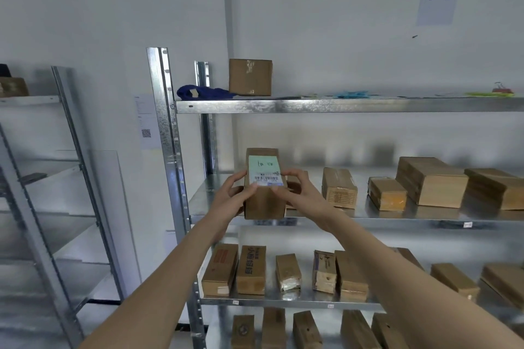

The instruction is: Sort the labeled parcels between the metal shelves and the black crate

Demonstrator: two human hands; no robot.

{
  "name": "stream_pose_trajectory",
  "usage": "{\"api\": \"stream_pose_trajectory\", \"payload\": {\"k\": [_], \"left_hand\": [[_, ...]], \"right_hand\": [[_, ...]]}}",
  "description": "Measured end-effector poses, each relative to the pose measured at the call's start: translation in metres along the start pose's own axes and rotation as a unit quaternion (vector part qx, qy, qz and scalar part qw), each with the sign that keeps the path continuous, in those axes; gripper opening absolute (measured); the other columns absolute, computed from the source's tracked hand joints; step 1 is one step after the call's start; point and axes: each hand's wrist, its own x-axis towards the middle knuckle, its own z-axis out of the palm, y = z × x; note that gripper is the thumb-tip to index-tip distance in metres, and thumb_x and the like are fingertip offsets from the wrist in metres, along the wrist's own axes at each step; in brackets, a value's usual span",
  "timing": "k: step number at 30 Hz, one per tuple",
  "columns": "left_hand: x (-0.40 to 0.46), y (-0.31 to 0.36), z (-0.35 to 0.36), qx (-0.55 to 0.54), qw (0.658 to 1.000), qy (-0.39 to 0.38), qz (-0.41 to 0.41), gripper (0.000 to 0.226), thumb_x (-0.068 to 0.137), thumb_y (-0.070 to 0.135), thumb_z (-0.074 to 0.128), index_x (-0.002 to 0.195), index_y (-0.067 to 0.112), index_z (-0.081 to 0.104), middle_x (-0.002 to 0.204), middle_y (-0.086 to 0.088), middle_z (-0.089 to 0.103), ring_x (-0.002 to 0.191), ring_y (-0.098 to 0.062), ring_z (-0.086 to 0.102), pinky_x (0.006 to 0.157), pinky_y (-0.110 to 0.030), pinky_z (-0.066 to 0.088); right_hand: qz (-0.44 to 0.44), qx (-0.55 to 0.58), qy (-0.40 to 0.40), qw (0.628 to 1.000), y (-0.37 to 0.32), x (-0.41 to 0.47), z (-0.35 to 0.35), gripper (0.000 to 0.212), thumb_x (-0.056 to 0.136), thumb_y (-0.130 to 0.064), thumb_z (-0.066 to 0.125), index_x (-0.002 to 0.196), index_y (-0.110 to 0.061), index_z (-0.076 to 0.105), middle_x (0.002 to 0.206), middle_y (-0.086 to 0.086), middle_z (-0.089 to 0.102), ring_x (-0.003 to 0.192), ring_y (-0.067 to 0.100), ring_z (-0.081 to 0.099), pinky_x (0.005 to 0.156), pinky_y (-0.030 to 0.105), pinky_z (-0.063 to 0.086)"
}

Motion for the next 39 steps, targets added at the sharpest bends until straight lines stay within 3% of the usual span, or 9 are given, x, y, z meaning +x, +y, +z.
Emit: {"api": "stream_pose_trajectory", "payload": {"k": [4,10,14,18,21,23,27,32,39], "left_hand": [[-0.011,-0.001,0.005,0.025,0.999,0.025,0.014,0.052,0.082,0.045,0.076,0.129,0.048,0.053,0.112,0.008,0.073,0.109,-0.014,0.066,0.096,-0.039,0.055],[-0.025,-0.006,-0.002,0.039,0.999,0.031,0.014,0.060,0.091,0.023,0.071,0.141,0.046,0.047,0.106,0.025,0.070,0.099,0.007,0.060,0.079,-0.020,0.050],[-0.034,-0.012,-0.009,-0.019,0.998,0.056,-0.013,0.047,0.096,0.021,0.064,0.135,0.045,0.053,0.099,0.025,0.073,0.103,-0.002,0.061,0.076,-0.025,0.050],[-0.047,-0.033,-0.024,-0.034,0.997,0.068,-0.031,0.043,0.095,0.022,0.065,0.132,0.044,0.058,0.120,0.007,0.071,0.114,-0.014,0.063,0.074,-0.027,0.052],[-0.059,-0.053,-0.040,-0.031,0.995,0.088,-0.047,0.046,0.093,0.020,0.068,0.132,0.042,0.058,0.111,0.008,0.074,0.101,-0.011,0.070,0.064,-0.021,0.055],[-0.066,-0.067,-0.053,-0.029,0.993,0.097,-0.064,0.048,0.092,0.019,0.070,0.132,0.042,0.057,0.112,0.008,0.074,0.100,-0.013,0.070,0.068,-0.024,0.057],[-0.080,-0.097,-0.084,-0.034,0.988,0.119,-0.095,0.055,0.089,0.019,0.074,0.135,0.042,0.056,0.117,0.007,0.072,0.110,-0.020,0.068,0.091,-0.041,0.058],[-0.098,-0.126,-0.124,-0.025,0.981,0.146,-0.123,0.050,0.090,0.019,0.072,0.134,0.037,0.059,0.123,0.005,0.069,0.112,-0.018,0.066,0.079,-0.031,0.057],[-0.105,-0.175,-0.189,0.061,0.976,0.164,-0.133,0.049,0.091,0.032,0.070,0.137,0.043,0.055,0.134,0.007,0.059,0.123,-0.011,0.056,0.096,-0.030,0.048]], "right_hand": [[0.002,0.004,-0.008,1.000,0.005,-0.010,0.006,0.052,0.095,-0.030,0.072,0.137,-0.030,0.041,0.132,-0.016,0.056,0.119,0.007,0.057,0.087,0.019,0.055],[0.001,-0.037,-0.041,0.999,0.004,-0.015,0.016,0.067,0.095,-0.025,0.073,0.143,-0.053,0.036,0.127,-0.028,0.060,0.119,-0.007,0.054,0.106,0.034,0.048],[0.001,-0.035,-0.047,0.998,0.009,-0.016,0.031,0.072,0.096,-0.021,0.071,0.151,-0.048,0.033,0.133,-0.022,0.061,0.118,-0.006,0.057,0.105,0.032,0.050],[0.008,-0.070,-0.063,0.995,0.020,-0.017,0.055,0.067,0.098,-0.015,0.067,0.147,-0.043,0.030,0.116,-0.030,0.057,0.108,-0.005,0.062,0.087,0.014,0.050],[0.007,-0.083,-0.084,0.993,0.031,-0.017,0.080,0.077,0.095,-0.017,0.071,0.156,-0.031,0.028,0.127,-0.018,0.058,0.119,0.007,0.058,0.096,0.021,0.052],[-0.008,-0.099,-0.101,0.990,0.041,-0.015,0.100,0.079,0.092,-0.018,0.075,0.156,-0.028,0.030,0.140,-0.010,0.051,0.124,0.010,0.055,0.093,0.019,0.054],[-0.017,-0.147,-0.122,0.981,0.063,-0.008,0.144,0.099,0.079,-0.044,0.084,0.160,-0.035,0.027,0.158,-0.009,0.029,0.133,0.015,0.050,0.108,0.041,0.051],[0.018,-0.123,-0.146,0.981,0.086,-0.006,0.199,0.114,0.065,-0.050,0.091,0.159,-0.039,0.027,0.151,-0.009,0.031,0.131,0.012,0.047,0.116,0.040,0.043],[0.044,-0.139,-0.142,0.979,0.117,0.006,0.277,0.105,0.067,-0.052,0.083,0.157,-0.039,0.031,0.142,-0.009,0.038,0.128,0.010,0.051,0.115,0.039,0.043]]}}
